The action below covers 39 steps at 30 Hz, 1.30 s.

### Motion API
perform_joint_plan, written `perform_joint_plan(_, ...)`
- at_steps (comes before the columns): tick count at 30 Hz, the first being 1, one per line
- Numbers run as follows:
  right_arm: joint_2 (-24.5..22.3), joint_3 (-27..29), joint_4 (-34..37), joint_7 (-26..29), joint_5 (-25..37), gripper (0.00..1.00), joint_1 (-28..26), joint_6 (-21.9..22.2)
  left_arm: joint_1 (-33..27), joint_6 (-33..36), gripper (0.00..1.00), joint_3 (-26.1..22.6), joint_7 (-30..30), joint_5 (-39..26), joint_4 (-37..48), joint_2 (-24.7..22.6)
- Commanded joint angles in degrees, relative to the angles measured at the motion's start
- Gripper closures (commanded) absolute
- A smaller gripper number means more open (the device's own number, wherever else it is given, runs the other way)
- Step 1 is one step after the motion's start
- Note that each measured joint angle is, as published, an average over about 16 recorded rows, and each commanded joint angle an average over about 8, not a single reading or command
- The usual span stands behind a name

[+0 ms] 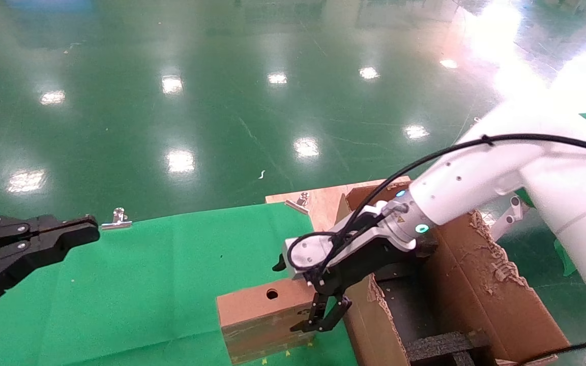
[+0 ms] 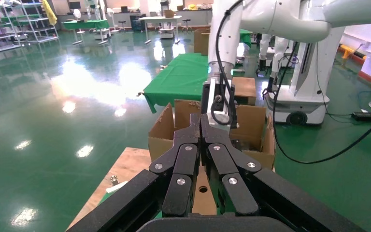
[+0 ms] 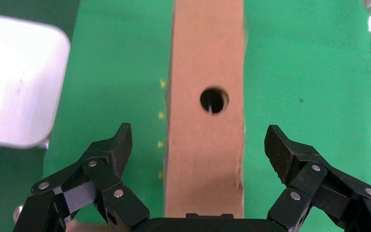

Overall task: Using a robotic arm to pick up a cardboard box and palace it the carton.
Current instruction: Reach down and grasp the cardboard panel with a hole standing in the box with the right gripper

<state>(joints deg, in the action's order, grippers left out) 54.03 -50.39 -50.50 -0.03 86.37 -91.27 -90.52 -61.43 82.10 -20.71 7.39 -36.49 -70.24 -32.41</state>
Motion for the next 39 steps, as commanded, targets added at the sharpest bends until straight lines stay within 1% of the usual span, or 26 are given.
perform_joint_plan(1,1.16,-1.89,1.14,-1.26,1.46,0.0,-1.41,-0.11,0.0,0.0,1.0,0.0,0.0,0.0,0.0,0.0)
perform_joint_plan(3,1.9,-3.46,2.07,-2.2,1.88,0.0,-2.32,-0.13,0.0,0.0,1.0,0.0,0.0,0.0,0.0,0.0)
perform_joint_plan(4,2.2,-4.14,2.53,-2.59,1.93,0.0,-2.69,-0.11,0.0,0.0,0.95,0.0,0.0,0.0,0.0,0.0)
perform_joint_plan(8,3.13,-6.36,4.31,-4.05,1.72,0.01,-3.79,0.09,0.0,0.0,0.45,0.0,0.0,0.0,0.0,0.0)
perform_joint_plan(10,3.49,-7.11,5.08,-4.63,1.56,0.18,-4.18,0.19,0.0,0.0,0.2,0.0,0.0,0.0,0.0,0.0)
perform_joint_plan(11,3.69,-7.48,5.44,-4.91,1.52,0.31,-4.38,0.24,0.0,-0.01,0.07,0.0,0.0,0.0,0.0,0.0)
perform_joint_plan(12,3.87,-7.79,5.75,-5.15,1.51,0.43,-4.56,0.29,0.0,-0.01,0.0,0.0,0.0,0.0,0.01,0.0)
perform_joint_plan(16,4.3,-8.47,6.47,-5.63,1.44,0.93,-5.0,0.4,0.01,-0.02,0.0,0.0,0.0,0.0,0.02,0.01)
perform_joint_plan(18,4.38,-8.57,6.59,-5.7,1.39,1.0,-5.09,0.44,0.01,-0.02,0.0,0.0,0.0,0.01,0.02,0.01)
perform_joint_plan(39,3.87,-7.76,5.79,-5.2,1.36,1.0,-4.53,0.37,0.01,-0.02,0.0,0.0,0.0,0.01,0.02,0.01)
